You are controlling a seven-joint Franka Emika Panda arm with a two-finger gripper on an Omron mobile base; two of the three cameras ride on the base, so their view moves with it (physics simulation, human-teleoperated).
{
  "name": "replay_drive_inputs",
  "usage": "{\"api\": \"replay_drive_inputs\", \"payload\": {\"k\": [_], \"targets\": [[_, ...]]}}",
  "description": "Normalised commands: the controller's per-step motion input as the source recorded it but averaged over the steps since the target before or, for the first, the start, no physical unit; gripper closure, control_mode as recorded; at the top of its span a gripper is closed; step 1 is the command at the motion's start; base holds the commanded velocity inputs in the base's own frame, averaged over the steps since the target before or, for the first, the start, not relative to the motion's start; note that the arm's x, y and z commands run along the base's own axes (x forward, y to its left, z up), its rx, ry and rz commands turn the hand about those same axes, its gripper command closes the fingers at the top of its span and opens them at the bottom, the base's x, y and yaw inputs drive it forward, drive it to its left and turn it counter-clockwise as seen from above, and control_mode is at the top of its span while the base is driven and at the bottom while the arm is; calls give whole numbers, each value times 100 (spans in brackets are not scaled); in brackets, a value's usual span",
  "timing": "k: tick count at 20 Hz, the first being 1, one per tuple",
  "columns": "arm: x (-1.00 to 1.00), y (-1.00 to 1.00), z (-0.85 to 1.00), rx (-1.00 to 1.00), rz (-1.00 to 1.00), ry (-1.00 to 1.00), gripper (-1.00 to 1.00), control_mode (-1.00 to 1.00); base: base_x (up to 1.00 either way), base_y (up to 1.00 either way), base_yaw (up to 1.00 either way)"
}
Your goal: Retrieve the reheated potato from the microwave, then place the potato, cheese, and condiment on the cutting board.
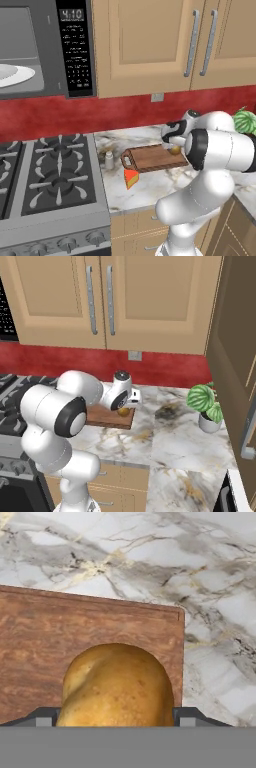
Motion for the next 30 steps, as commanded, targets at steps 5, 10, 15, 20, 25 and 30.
{"api": "replay_drive_inputs", "payload": {"k": [5, 10, 15, 20, 25, 30], "targets": [[-13, 3, -36, -5, 0, 6, -100, -100, 0, 0, 0], [-20, 8, -25, -5, 0, 5, -100, -100, 0, 0, 0], [-17, 2, -2, 0, 0, 0, -100, -100, 0, 0, 0], [-23, 0, 8, 0, 0, -6, -100, -100, 0, 0, 0], [-11, 2, 33, 0, 0, -13, -100, -100, 0, 0, 0], [-33, 7, 35, 0, 0, -21, -100, -100, 0, 0, 0]]}}
